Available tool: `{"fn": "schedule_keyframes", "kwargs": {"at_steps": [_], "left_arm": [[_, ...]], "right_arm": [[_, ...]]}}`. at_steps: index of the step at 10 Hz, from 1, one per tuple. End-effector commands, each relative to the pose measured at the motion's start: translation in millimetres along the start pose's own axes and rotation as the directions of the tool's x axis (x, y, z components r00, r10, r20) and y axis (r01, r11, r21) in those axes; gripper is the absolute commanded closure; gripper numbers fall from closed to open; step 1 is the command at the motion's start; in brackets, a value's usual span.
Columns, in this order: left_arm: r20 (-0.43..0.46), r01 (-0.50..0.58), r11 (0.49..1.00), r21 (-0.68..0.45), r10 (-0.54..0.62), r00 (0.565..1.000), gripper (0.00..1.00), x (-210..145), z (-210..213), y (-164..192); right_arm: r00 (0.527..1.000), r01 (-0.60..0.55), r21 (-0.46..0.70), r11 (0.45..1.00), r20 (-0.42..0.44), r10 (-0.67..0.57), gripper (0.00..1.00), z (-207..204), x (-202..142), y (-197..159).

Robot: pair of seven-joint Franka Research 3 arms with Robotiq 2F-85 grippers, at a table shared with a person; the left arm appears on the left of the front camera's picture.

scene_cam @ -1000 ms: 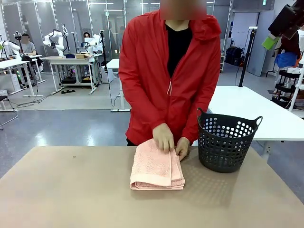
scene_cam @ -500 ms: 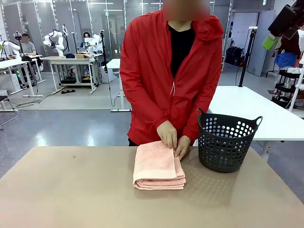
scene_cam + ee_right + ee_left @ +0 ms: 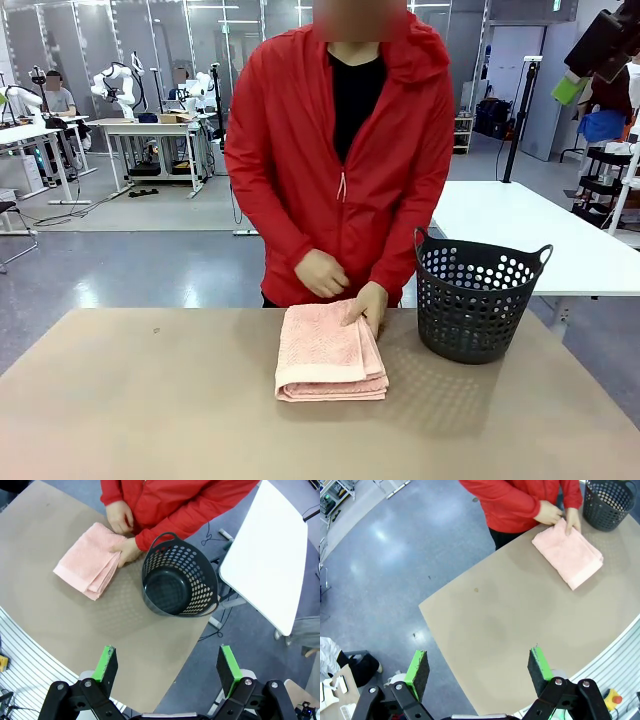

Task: Fold the towel.
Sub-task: Pick up the 100 cm Hotel Towel and place it on the left side of the table.

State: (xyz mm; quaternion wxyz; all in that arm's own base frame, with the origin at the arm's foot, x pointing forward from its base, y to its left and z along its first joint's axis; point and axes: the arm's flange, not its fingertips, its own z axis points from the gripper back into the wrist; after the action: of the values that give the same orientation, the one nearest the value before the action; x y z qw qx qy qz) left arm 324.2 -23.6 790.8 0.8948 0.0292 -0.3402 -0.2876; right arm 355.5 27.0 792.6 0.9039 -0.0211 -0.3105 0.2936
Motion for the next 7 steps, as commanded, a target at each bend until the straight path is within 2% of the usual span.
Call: {"fn": "schedule_keyframes", "kwargs": {"at_steps": [1, 7], "left_arm": [[0.001, 0.008, 1.0, -0.003, -0.008, 1.0, 0.0, -0.9, 2.6, 0.1], [0.001, 0.008, 1.0, -0.003, -0.008, 1.0, 0.0, -0.9, 2.6, 0.1]], "right_arm": [[1.0, -0.004, 0.0, 1.0, 0.004, 0.004, 0.0, 1.1, -0.2, -2.1], [1.0, -0.004, 0.0, 1.0, 0.004, 0.004, 0.0, 1.1, -0.2, -2.1]]}}
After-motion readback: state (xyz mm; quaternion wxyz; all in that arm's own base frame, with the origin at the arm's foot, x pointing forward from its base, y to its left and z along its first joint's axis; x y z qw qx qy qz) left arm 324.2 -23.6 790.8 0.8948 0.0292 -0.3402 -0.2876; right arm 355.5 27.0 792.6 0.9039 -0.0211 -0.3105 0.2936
